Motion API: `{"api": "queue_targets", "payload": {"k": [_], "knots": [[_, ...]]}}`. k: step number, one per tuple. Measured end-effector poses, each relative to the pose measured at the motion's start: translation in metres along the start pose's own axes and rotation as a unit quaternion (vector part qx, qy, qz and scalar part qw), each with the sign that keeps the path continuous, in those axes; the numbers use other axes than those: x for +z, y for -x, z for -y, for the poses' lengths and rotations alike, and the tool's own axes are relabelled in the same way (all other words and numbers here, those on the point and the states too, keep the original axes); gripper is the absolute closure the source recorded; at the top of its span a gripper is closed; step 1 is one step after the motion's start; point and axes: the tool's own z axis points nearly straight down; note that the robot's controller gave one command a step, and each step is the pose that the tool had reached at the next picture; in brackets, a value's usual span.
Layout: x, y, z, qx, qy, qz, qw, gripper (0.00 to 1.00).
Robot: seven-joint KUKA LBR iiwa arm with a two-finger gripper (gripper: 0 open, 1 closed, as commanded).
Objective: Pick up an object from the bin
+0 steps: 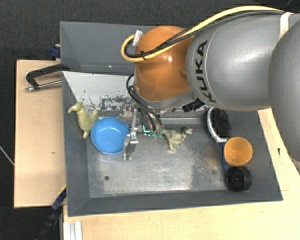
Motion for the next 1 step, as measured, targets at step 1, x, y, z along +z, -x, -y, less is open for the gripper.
{"api": "queue_targets", "payload": {"k": [1], "knots": [[0.1184,0.015,-0.0472,-0.018,0.0,0.0041,0.9998,0.0]]}}
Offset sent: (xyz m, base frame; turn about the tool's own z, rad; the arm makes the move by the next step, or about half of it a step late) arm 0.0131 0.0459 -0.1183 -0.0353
